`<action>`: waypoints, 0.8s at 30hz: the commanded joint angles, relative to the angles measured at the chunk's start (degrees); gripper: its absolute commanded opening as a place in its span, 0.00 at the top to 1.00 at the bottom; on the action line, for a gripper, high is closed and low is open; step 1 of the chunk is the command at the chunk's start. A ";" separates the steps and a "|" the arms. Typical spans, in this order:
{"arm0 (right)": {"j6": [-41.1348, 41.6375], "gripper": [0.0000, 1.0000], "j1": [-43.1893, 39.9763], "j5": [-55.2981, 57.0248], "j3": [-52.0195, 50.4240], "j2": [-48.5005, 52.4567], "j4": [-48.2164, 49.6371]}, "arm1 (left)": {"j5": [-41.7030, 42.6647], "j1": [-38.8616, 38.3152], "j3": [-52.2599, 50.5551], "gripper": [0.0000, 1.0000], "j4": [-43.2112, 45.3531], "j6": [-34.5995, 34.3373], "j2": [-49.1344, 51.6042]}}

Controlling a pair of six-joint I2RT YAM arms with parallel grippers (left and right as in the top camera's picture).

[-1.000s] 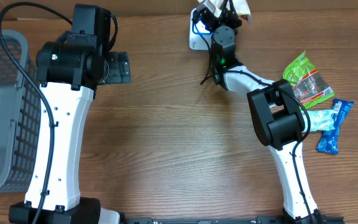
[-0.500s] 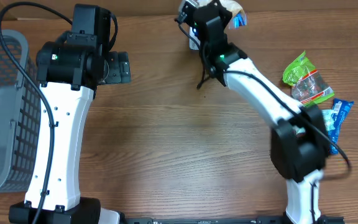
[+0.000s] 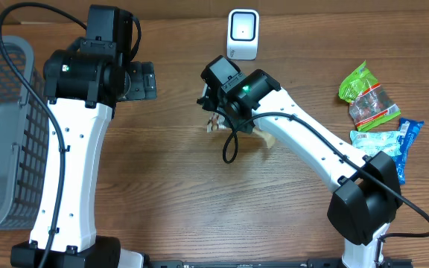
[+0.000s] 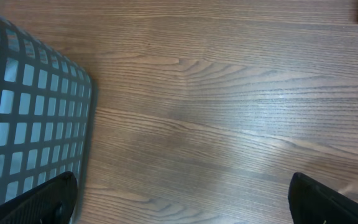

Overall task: Scan the item barcode
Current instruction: 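Carry the tan bag right and drop it onto the item pile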

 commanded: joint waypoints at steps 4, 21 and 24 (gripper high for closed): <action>18.86 0.96 0.11 -8.66 0.96 -1.84 -2.97 | -0.61 0.20 0.94 0.00 0.04 0.87 -1.14; 53.44 0.96 -27.15 -9.44 1.22 -11.39 -8.13 | -0.61 0.20 0.94 0.01 0.04 0.87 -1.14; 55.58 0.96 -36.15 -11.47 -0.26 -11.10 -5.84 | -0.61 0.20 0.94 0.00 0.07 0.87 -1.14</action>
